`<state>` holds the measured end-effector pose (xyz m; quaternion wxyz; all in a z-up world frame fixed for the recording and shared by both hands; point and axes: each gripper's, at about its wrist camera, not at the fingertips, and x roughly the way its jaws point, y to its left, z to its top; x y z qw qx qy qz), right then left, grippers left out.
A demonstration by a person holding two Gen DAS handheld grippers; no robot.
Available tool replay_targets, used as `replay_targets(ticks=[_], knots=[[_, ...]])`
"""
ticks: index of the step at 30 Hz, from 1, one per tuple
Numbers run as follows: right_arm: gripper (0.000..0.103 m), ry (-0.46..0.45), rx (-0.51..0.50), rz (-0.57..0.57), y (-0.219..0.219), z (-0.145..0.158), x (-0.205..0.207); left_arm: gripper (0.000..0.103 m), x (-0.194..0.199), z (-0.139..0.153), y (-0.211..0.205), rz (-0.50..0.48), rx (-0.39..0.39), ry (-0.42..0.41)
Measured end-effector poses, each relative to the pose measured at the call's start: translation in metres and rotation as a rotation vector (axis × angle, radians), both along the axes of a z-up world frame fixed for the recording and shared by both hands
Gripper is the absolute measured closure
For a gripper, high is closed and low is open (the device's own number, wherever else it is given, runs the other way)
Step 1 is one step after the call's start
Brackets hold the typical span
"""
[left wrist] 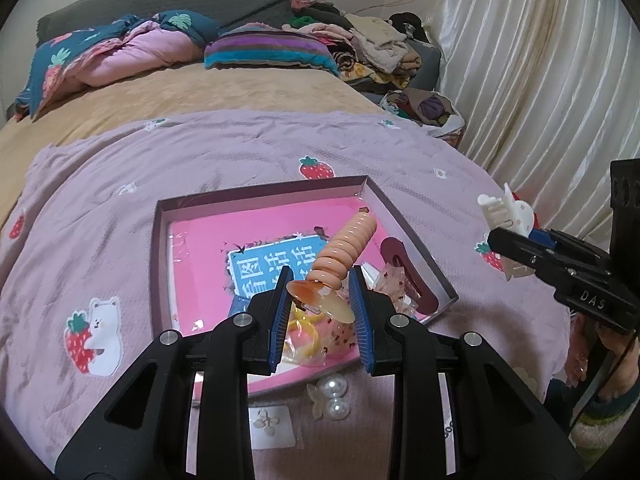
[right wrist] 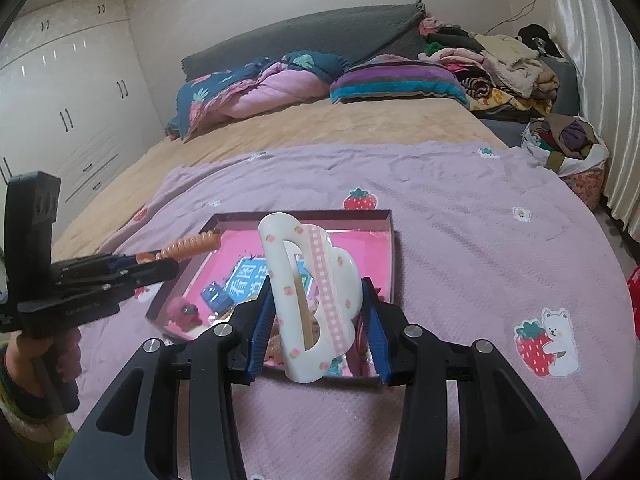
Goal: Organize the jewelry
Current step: 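Carry the hair tie into the tray with the left tool while the right tool carries the claw clip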
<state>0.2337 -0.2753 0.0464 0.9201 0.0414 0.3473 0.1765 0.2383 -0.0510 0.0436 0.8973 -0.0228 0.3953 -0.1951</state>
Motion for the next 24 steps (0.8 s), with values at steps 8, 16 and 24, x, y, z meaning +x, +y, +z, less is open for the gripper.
replay_targets(ticks=[8,16,24], knots=[[0.063,0.008,0.009,-0.001,0.005,-0.002,0.02,0.082,0.014,-0.014,-0.005,0.0,0.0,0.025],[0.067,0.076,-0.022,0.026,0.023,-0.033,0.036,0.082,0.021,-0.04,-0.003,0.013,0.01,0.076],[0.074,0.122,-0.048,0.04,0.033,-0.058,0.043,0.082,0.02,-0.056,-0.003,0.02,0.037,0.107]])
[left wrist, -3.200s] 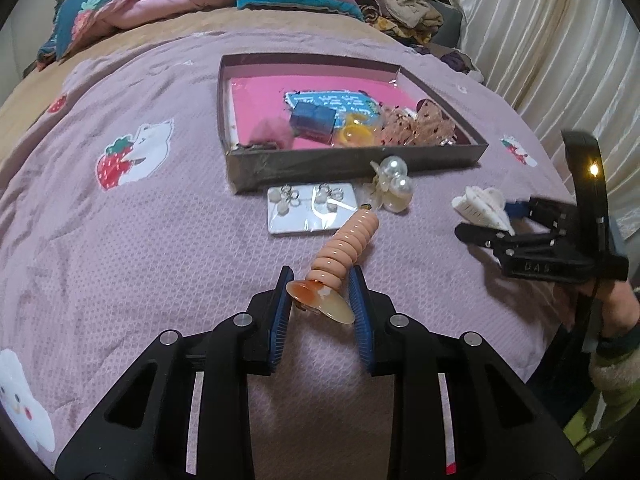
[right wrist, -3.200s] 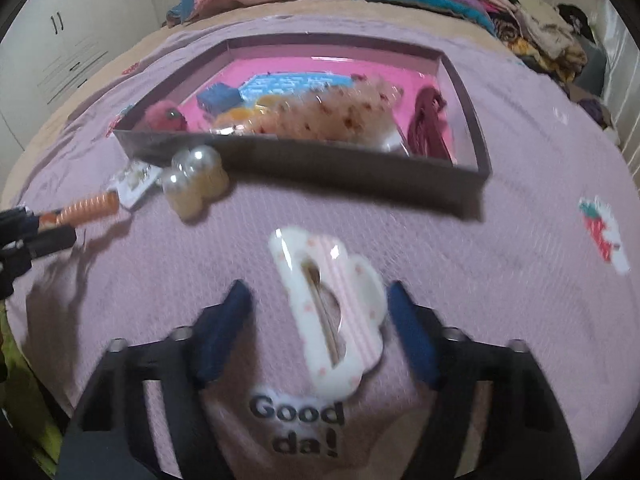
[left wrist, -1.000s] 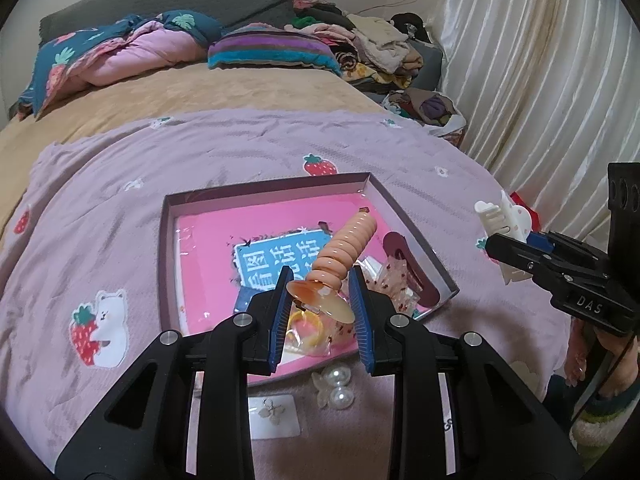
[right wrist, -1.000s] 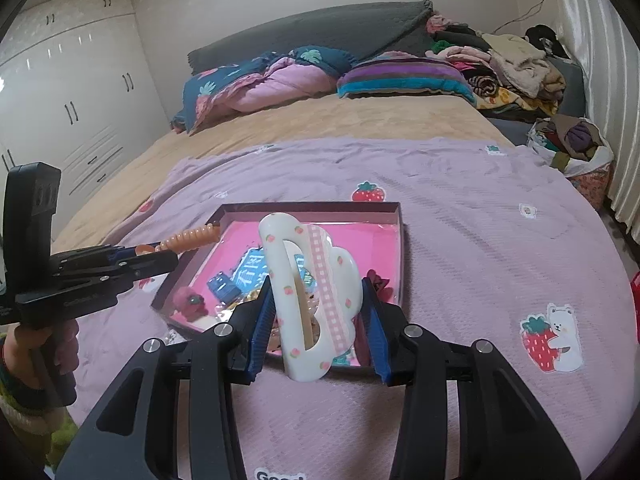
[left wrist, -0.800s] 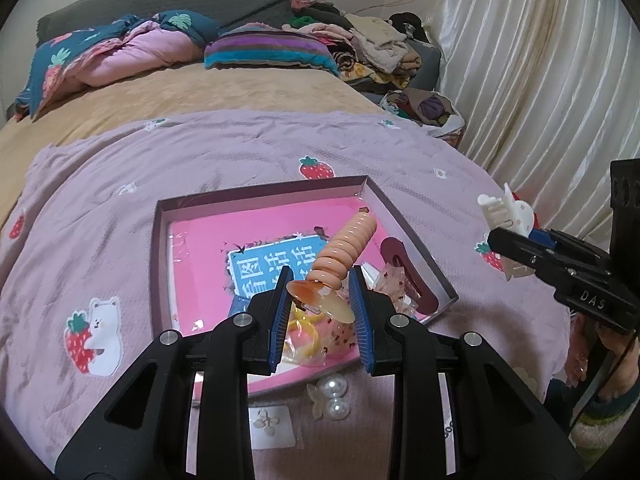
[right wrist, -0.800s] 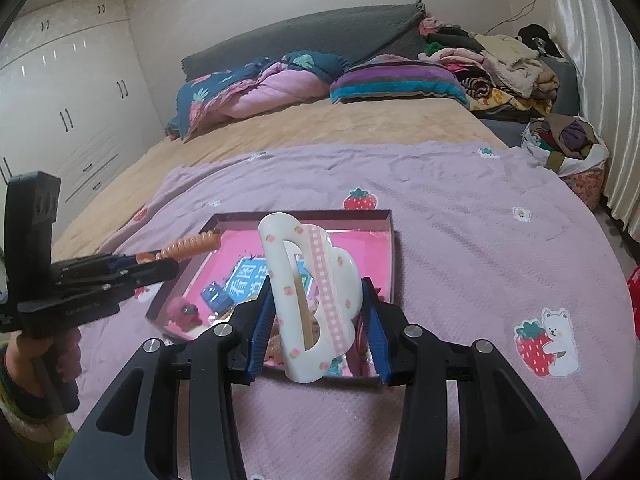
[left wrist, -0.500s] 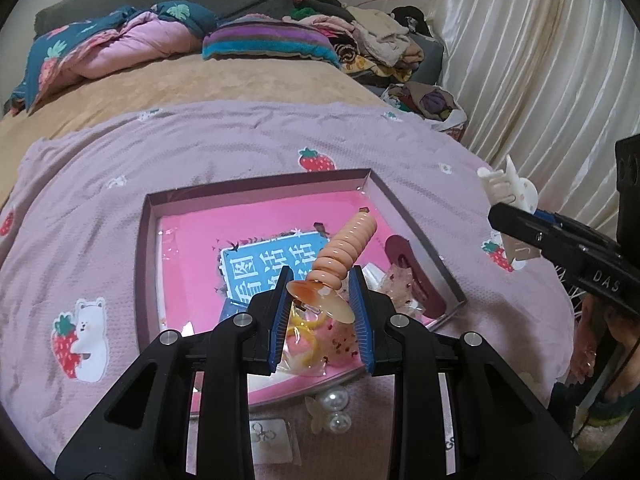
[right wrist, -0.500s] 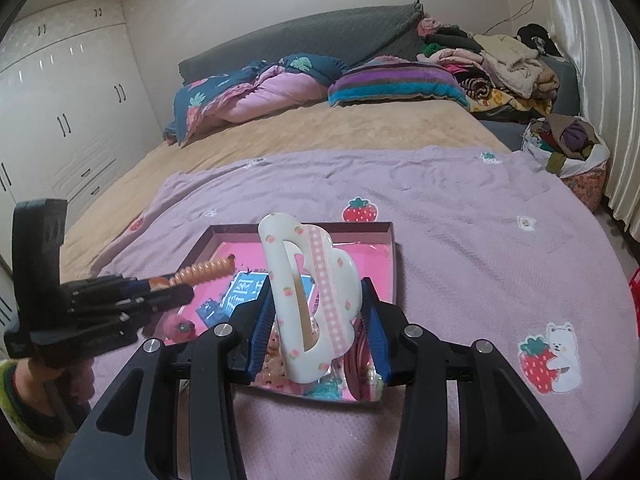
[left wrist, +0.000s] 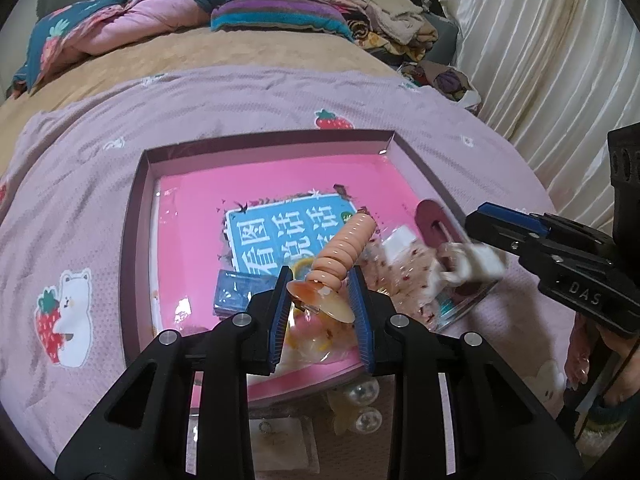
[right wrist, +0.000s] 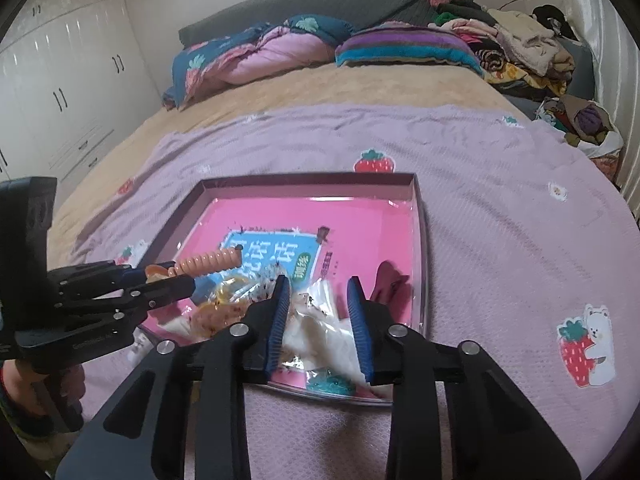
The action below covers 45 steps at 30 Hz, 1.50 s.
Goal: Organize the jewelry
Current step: 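Carry the hair tie into the tray with the left tool while the right tool carries the claw clip, then release both items in the tray and withdraw both tools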
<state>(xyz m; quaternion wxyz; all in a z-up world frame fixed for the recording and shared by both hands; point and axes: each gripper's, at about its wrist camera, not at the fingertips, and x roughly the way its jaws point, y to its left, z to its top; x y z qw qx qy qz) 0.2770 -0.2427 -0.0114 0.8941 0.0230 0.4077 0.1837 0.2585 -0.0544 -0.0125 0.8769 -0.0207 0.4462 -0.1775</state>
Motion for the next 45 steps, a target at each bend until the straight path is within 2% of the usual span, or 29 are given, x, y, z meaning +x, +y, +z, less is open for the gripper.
replay_targets(ticks=[4,9,11,12,17,18,22,35,39,45], knots=[[0.074,0.011,-0.002,-0.002,0.0,-0.006,-0.001,0.082,0.0,-0.004,0.0,0.002,0.01,0.007],[0.072,0.023,0.005,-0.022,-0.008,-0.011,-0.009,0.074,-0.003,-0.002,0.0,0.0,0.02,0.004],[0.065,0.026,0.011,-0.04,-0.012,-0.01,-0.013,0.071,-0.004,-0.001,0.0,0.001,0.023,0.002],[0.057,0.022,0.018,-0.048,-0.015,-0.009,-0.015,0.07,-0.005,0.0,0.0,0.002,0.025,0.0],[0.039,-0.01,0.021,-0.069,-0.022,0.002,-0.029,0.06,-0.013,0.007,0.004,0.012,0.028,-0.009],[0.033,-0.017,0.021,-0.072,-0.023,0.004,-0.032,0.059,-0.015,0.009,0.005,0.014,0.027,-0.012],[0.015,-0.058,0.019,-0.089,-0.025,0.018,-0.045,0.049,-0.023,0.018,0.007,0.02,0.024,-0.025],[0.007,-0.135,0.022,-0.078,-0.023,0.052,-0.078,0.015,-0.056,0.055,0.022,0.073,0.007,-0.1],[0.006,-0.158,0.022,-0.07,-0.021,0.062,-0.09,0.009,-0.065,0.065,0.026,0.088,0.001,-0.115],[0.005,-0.188,0.026,-0.062,-0.018,0.074,-0.104,0.009,-0.082,0.077,0.033,0.098,0.002,-0.14]])
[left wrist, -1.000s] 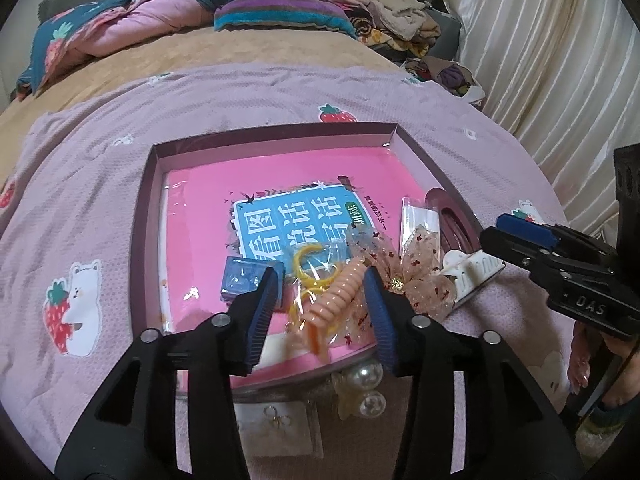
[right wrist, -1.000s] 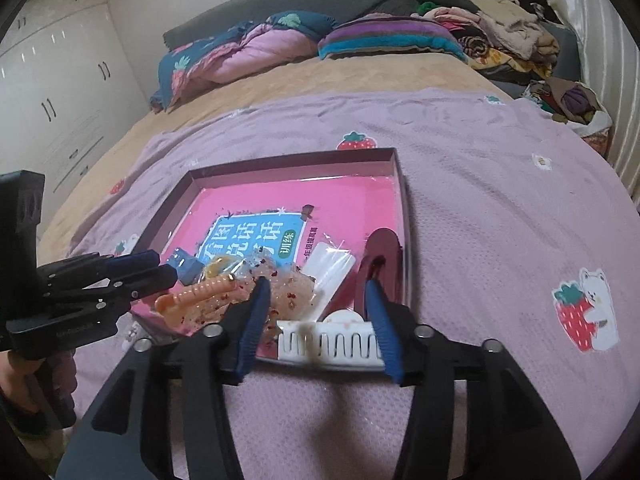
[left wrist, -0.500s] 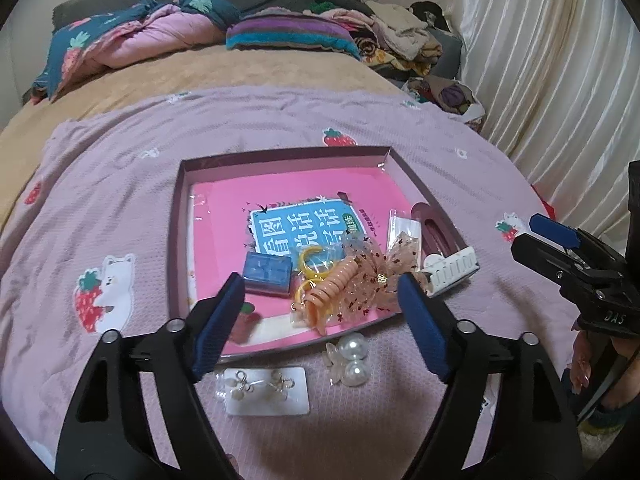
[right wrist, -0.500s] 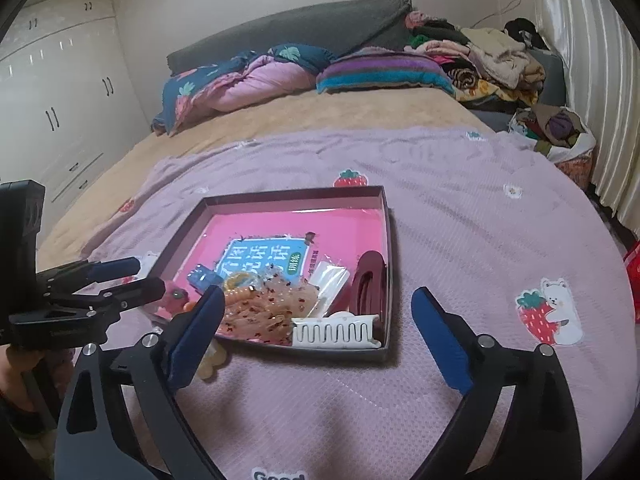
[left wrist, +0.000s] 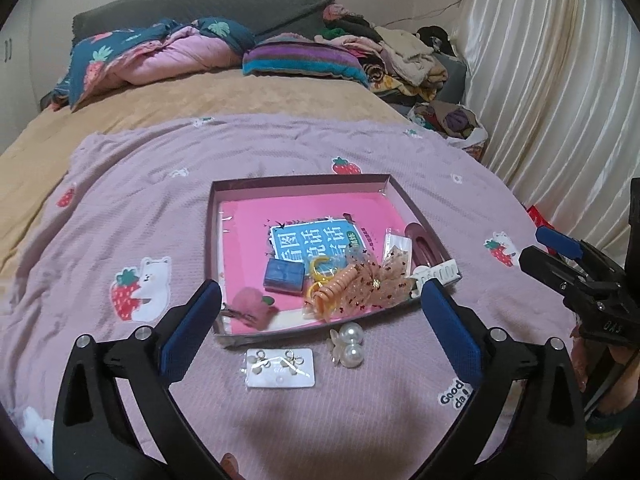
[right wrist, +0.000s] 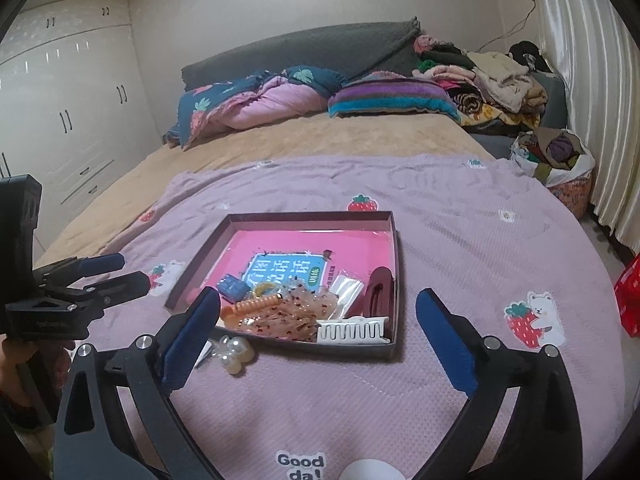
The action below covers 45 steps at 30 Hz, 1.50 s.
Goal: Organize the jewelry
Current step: 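Release both items in the tray and withdraw both tools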
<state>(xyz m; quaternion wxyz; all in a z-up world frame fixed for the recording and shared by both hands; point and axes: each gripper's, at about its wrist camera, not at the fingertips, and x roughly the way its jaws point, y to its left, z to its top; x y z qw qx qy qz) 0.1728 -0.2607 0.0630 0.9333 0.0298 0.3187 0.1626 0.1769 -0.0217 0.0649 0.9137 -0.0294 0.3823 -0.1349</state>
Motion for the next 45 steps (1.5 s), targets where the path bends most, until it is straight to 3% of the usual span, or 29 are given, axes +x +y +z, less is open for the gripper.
replay_targets(ticks=[20,45], knots=[[0.005,-0.066,-0.042,0.067,0.028,0.018,-0.047,0.009,-0.048,0.003,0.028,0.046,-0.003,-0.014],[0.005,0.032,-0.068,0.162,0.066,-0.025,-0.062,0.009,-0.074,-0.027,0.048,0.073,0.053,0.03]])
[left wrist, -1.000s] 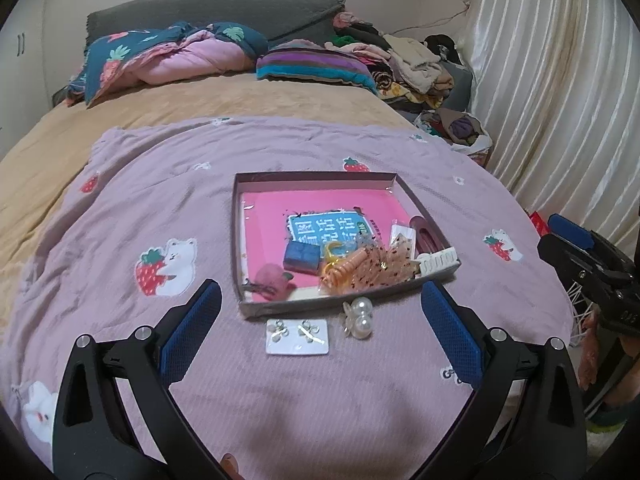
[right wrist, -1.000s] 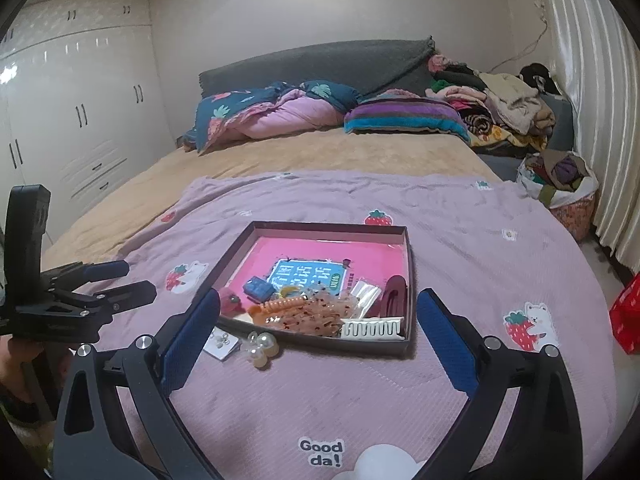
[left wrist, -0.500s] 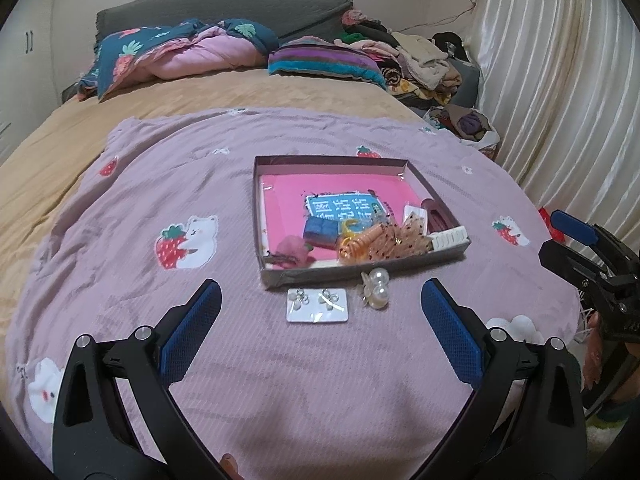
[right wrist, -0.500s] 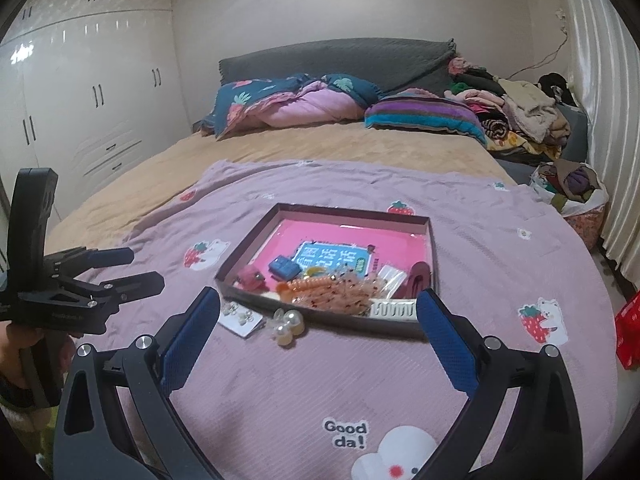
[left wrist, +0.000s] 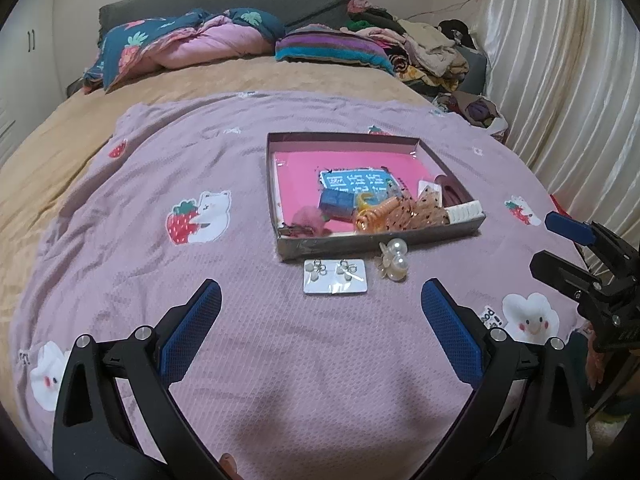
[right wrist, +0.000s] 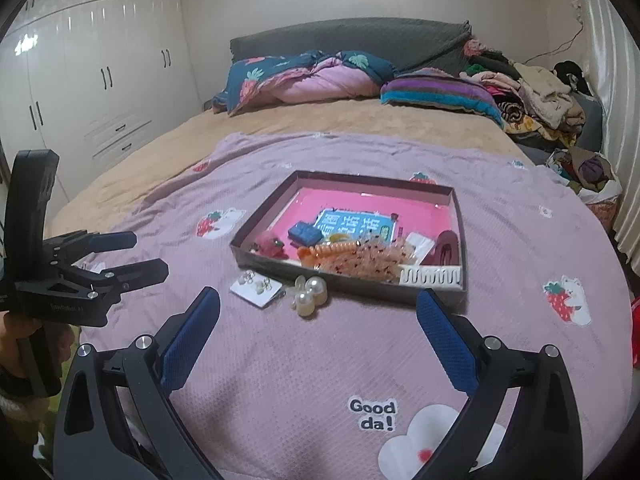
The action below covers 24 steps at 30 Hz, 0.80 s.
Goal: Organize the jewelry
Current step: 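Release both items in the tray and withdraw both tools, then grasp the earring card with the left tool while the right tool grasps the pearl earrings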
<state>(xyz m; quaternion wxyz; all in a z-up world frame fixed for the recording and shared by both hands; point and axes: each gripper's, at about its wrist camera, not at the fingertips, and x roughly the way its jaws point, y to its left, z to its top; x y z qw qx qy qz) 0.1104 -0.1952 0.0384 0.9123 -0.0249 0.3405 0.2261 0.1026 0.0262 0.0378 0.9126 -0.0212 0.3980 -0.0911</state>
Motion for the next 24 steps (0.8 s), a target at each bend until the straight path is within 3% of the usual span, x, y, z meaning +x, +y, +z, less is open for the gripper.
replay_targets(ticks=[24], knots=[[0.006,0.193,-0.03,0.025,0.025,-0.069,0.052,0.009,0.021,-0.062,0.008,-0.003,0.026,0.128]])
